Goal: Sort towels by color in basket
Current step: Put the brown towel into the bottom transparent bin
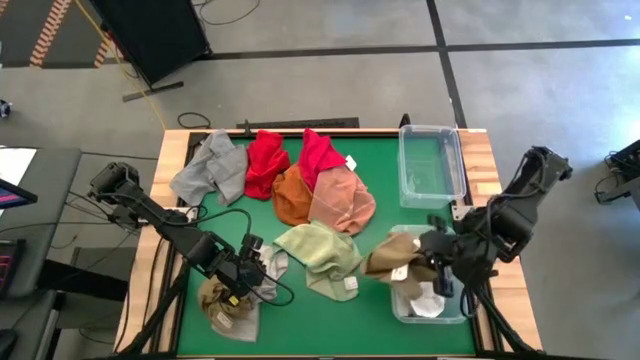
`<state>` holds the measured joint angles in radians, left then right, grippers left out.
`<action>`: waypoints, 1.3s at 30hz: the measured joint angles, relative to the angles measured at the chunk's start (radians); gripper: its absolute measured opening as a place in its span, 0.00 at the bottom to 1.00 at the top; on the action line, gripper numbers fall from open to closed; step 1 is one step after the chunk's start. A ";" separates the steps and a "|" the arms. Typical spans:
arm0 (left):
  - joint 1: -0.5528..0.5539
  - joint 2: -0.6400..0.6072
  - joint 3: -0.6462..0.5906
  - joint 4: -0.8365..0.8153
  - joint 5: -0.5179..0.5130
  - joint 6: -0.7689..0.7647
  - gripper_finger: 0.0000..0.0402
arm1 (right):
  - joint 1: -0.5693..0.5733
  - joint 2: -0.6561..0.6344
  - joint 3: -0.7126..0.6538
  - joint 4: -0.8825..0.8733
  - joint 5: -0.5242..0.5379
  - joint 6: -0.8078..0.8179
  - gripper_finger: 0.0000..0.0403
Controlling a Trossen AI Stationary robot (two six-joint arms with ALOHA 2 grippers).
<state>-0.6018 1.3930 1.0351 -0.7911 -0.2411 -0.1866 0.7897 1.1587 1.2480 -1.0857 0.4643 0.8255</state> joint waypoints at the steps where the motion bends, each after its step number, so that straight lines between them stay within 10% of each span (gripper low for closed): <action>1: 0.000 0.000 0.000 0.000 0.000 0.003 0.48 | 0.007 0.002 0.000 -0.054 -0.017 0.058 0.09; 10: 0.016 0.000 0.000 0.026 -0.001 0.017 0.48 | 0.009 0.097 -0.099 -0.168 -0.275 0.300 0.09; 29: 0.027 0.000 0.000 0.048 -0.002 0.028 0.48 | -0.132 0.397 -0.337 0.283 -0.547 0.067 0.12; 39: 0.027 0.000 0.000 0.047 -0.002 0.033 0.48 | -0.138 0.325 -0.339 0.274 -0.558 0.109 0.17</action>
<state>-0.5751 1.3933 1.0351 -0.7444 -0.2428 -0.1540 0.6514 1.4842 0.9090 -0.8113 -0.0934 0.9347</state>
